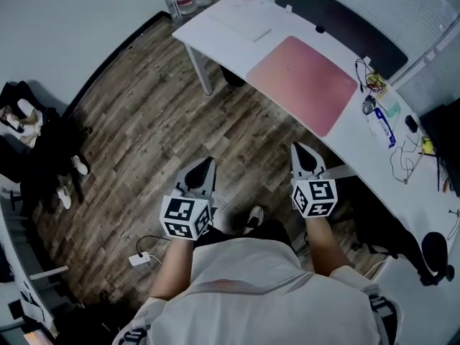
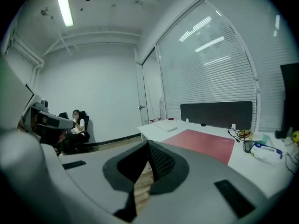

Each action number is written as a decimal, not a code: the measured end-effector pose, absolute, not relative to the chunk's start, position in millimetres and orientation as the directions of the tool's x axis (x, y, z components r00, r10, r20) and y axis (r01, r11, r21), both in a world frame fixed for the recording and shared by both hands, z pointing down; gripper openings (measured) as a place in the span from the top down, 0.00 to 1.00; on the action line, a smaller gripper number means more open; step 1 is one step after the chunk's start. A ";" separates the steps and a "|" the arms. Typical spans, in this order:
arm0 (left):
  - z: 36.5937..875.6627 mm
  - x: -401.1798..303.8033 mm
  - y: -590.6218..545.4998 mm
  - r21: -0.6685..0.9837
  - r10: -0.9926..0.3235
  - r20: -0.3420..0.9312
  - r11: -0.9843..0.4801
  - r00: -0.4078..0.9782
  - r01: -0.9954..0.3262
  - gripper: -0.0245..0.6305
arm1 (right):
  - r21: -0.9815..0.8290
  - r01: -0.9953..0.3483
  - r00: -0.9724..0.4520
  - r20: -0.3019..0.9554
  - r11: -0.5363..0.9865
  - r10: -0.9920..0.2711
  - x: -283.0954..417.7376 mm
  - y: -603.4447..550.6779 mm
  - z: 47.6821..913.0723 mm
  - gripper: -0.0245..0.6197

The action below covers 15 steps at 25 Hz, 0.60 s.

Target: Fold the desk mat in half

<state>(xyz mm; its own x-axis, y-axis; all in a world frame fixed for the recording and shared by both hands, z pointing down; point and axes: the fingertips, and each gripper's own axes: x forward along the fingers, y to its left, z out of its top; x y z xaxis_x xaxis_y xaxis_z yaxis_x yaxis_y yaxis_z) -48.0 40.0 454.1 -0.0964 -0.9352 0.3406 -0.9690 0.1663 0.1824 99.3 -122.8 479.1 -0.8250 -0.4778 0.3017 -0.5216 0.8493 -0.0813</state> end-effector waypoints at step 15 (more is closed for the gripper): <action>473.8 -104.3 -92.2 0.228 -0.937 0.343 0.017 0.064 -0.973 0.93 | -0.108 -0.573 -0.790 0.338 0.813 -0.512 50.2 -218.5 495.3 0.88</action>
<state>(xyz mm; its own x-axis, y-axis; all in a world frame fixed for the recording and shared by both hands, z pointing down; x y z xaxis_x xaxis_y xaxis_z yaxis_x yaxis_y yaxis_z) -104.3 -92.2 473.8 0.0640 -0.9370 0.3434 -0.9735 0.0172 0.2282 50.2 -218.5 495.3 -0.7899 -0.5116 0.3381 -0.5726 0.8127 -0.1078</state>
